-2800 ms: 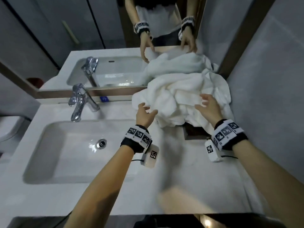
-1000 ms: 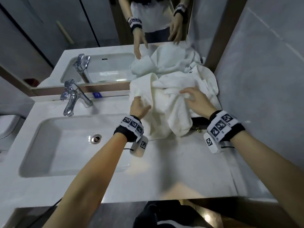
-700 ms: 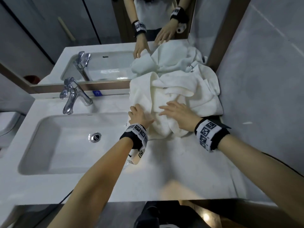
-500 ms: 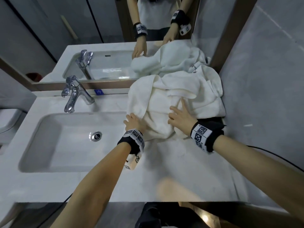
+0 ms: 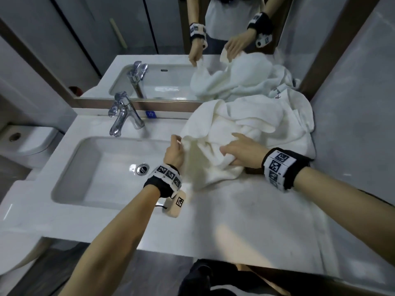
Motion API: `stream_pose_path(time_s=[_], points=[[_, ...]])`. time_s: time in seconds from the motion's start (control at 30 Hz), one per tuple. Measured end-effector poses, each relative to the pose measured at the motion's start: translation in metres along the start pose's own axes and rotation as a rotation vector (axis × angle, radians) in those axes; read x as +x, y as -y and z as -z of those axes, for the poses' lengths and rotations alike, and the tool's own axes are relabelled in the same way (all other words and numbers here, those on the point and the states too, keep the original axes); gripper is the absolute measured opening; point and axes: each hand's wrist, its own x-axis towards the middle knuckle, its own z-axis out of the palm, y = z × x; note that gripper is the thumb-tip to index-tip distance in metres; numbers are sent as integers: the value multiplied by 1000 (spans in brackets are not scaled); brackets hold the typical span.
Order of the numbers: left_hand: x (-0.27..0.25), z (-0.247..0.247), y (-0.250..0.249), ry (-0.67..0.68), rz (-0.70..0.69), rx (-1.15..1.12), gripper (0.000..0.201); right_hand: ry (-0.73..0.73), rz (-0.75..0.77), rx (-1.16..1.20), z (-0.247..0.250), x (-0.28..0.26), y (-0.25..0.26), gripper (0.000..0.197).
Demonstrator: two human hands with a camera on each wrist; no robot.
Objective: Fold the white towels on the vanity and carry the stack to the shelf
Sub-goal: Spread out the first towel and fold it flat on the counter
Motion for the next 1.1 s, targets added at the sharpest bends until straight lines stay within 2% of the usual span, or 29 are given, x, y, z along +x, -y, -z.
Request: stream_pose_path(time_s=[0.1, 0.2, 0.27, 0.33, 0.4, 0.47, 0.57, 0.73, 0.87, 1.0, 1.1], points=[[2, 12, -18, 92, -40, -238, 26, -95, 8, 289, 18, 12, 12, 10], [-3, 20, -23, 206, 33, -409, 39, -118, 30, 391, 30, 26, 18, 5], [-9, 25, -20, 253, 80, -523, 44, -96, 70, 479, 35, 34, 20, 9], [-12, 30, -15, 242, 120, -595, 48, -46, 129, 560, 39, 40, 23, 19], [-14, 33, -10, 176, 147, -630, 50, 21, 192, 618, 41, 43, 26, 26], [-17, 32, -8, 123, 141, -656, 45, 60, 222, 693, 43, 46, 28, 32], [-23, 28, -4, 154, 93, -692, 33, 32, 219, 812, 43, 50, 29, 38], [-30, 20, 3, 244, 128, -830, 18, -26, 67, 870, 31, 57, 22, 29], [-30, 14, 10, 203, 205, -891, 16, -63, -75, 946, 17, 59, 15, 24], [-35, 3, 12, 186, 244, -927, 29, -51, -221, 1041, 5, 62, 10, 26], [-39, -6, 11, 175, 257, -847, 39, -22, -325, 1118, -5, 63, 10, 32]])
